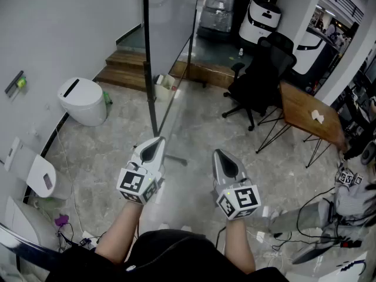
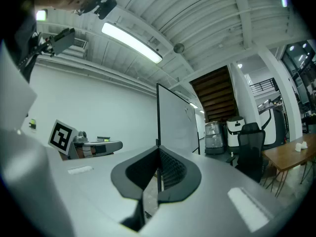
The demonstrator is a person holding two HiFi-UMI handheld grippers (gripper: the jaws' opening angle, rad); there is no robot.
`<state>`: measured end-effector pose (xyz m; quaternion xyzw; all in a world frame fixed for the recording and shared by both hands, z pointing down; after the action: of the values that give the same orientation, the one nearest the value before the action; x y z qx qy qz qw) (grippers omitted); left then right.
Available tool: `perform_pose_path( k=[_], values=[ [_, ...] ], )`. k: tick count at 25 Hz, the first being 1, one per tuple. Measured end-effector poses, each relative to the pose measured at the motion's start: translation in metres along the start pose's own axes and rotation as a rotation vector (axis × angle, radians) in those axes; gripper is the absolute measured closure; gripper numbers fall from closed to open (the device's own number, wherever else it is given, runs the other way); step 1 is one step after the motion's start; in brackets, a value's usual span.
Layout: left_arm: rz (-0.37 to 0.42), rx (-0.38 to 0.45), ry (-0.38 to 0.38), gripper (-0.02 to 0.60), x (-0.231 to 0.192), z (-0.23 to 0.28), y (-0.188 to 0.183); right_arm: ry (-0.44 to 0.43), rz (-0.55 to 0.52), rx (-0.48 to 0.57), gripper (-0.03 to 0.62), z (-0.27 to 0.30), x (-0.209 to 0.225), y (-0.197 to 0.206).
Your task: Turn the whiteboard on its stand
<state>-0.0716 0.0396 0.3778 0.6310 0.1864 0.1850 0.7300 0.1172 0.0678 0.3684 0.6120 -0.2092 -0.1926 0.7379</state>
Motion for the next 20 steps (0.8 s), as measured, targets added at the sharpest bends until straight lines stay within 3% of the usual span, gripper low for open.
perform_pose_path(
  k=[5,20],
  values=[
    [0.007,0.004,-0.01,0.58,-0.003,0.01,-0.011,-0.008,-0.008,0.006,0.586,0.008,0.003,-0.005],
    [-0.016,-0.025,-0.035,0.58,-0.005,0.009,0.01,-0.054,0.054,-0.018,0.585,0.003,0.02,0.02]
  ],
)
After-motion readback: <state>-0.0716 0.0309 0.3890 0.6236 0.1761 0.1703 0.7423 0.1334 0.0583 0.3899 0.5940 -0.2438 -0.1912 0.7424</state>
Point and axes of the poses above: the fingertips, and each gripper's own axes: z forward along the fingers, x to its right, y out of its underside, the point moved 3 cm from there along -z, backward along the fingers, and after that the axes turned 13 degrees about -x, right-handed, at the moved point
